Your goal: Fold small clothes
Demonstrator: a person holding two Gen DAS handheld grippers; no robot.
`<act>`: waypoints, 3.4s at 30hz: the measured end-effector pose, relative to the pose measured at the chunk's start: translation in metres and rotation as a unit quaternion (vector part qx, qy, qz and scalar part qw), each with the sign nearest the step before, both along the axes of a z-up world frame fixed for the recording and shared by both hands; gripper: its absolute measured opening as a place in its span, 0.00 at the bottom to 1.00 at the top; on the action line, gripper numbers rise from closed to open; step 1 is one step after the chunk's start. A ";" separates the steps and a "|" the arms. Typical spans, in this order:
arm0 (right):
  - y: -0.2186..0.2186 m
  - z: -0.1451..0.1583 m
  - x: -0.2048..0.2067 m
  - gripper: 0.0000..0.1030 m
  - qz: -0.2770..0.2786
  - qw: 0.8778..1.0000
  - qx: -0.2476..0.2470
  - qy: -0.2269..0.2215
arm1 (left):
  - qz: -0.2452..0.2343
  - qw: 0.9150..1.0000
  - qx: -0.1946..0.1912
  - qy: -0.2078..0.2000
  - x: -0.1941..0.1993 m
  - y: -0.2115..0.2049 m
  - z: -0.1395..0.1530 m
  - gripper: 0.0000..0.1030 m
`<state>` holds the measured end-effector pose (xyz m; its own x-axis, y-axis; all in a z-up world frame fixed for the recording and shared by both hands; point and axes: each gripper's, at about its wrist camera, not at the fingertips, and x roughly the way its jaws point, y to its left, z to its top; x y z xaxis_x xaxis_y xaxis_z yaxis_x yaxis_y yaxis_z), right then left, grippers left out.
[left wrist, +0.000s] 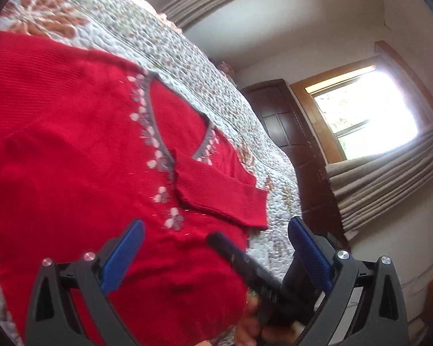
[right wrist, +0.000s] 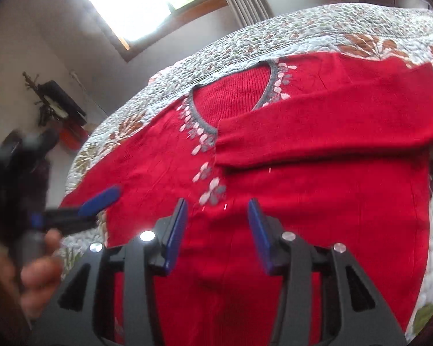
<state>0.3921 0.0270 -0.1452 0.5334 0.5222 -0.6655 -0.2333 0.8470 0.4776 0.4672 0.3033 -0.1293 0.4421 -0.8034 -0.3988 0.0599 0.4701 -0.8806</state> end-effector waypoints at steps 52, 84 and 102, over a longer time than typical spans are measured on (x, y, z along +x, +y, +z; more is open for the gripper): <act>-0.102 -0.095 -0.276 0.54 -0.025 0.977 0.136 0.159 | 0.061 0.956 0.282 0.056 0.117 0.073 0.061 0.05; -0.074 -0.087 -0.285 0.54 -0.020 0.981 0.100 0.166 | 0.080 0.967 0.220 0.101 0.082 0.146 -0.049 0.05; -0.075 -0.089 -0.285 0.54 -0.020 0.980 0.101 0.170 | 0.110 0.970 0.198 0.090 0.074 0.165 -0.044 0.05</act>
<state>0.1069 -0.0476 -0.2343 0.3213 0.6450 -0.6933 0.0001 0.7321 0.6812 0.5407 0.4680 -0.1728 0.4800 -0.4660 -0.7433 -0.2175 0.7576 -0.6154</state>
